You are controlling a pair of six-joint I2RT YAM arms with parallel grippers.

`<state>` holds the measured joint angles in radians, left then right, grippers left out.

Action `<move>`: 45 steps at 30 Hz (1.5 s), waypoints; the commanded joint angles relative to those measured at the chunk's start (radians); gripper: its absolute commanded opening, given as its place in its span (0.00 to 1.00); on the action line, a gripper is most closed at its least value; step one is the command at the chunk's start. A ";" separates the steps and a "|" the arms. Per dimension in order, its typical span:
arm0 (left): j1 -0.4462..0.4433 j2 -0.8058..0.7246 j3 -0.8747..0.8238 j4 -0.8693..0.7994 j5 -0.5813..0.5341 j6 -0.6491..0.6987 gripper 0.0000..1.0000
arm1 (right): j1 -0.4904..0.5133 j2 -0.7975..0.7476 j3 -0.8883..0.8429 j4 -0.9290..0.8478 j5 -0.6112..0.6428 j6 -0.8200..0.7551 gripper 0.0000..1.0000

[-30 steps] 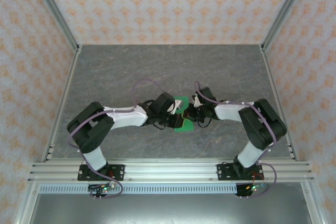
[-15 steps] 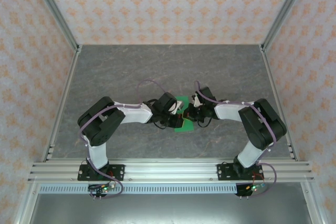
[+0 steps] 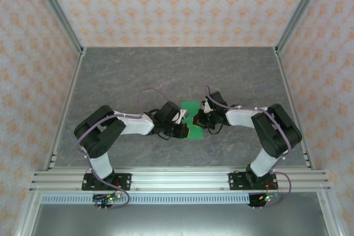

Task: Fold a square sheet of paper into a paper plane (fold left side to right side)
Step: Fold the triangle a second time at the center of the table, then turn over the paper at the center of the table.

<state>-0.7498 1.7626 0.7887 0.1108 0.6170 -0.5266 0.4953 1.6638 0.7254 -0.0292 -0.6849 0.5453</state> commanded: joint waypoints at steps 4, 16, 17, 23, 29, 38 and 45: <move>0.005 -0.064 -0.112 -0.049 0.027 -0.030 0.04 | 0.004 0.023 0.002 -0.079 0.069 -0.025 0.00; 0.045 -0.275 -0.120 -0.137 -0.032 -0.034 0.12 | 0.002 -0.059 0.017 -0.031 0.029 -0.005 0.10; 0.059 -0.294 -0.115 -0.144 -0.037 -0.034 0.18 | 0.003 -0.088 0.019 -0.033 0.042 -0.005 0.17; 0.133 -0.322 -0.077 -0.132 -0.060 -0.030 0.42 | 0.002 -0.295 0.005 -0.134 0.198 -0.064 0.56; 0.152 -0.228 -0.029 -0.055 -0.041 -0.051 0.53 | 0.001 -0.388 -0.044 -0.189 0.221 -0.093 0.78; 0.151 -0.182 0.000 -0.028 -0.071 -0.067 0.57 | 0.000 -0.298 -0.101 0.000 0.084 -0.020 0.78; 0.153 -0.226 -0.015 -0.069 -0.112 -0.052 0.60 | 0.002 -0.189 -0.097 0.122 0.023 0.032 0.76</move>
<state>-0.6037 1.5810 0.7624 0.0563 0.5476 -0.5861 0.4973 1.4521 0.6292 -0.0040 -0.6216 0.5423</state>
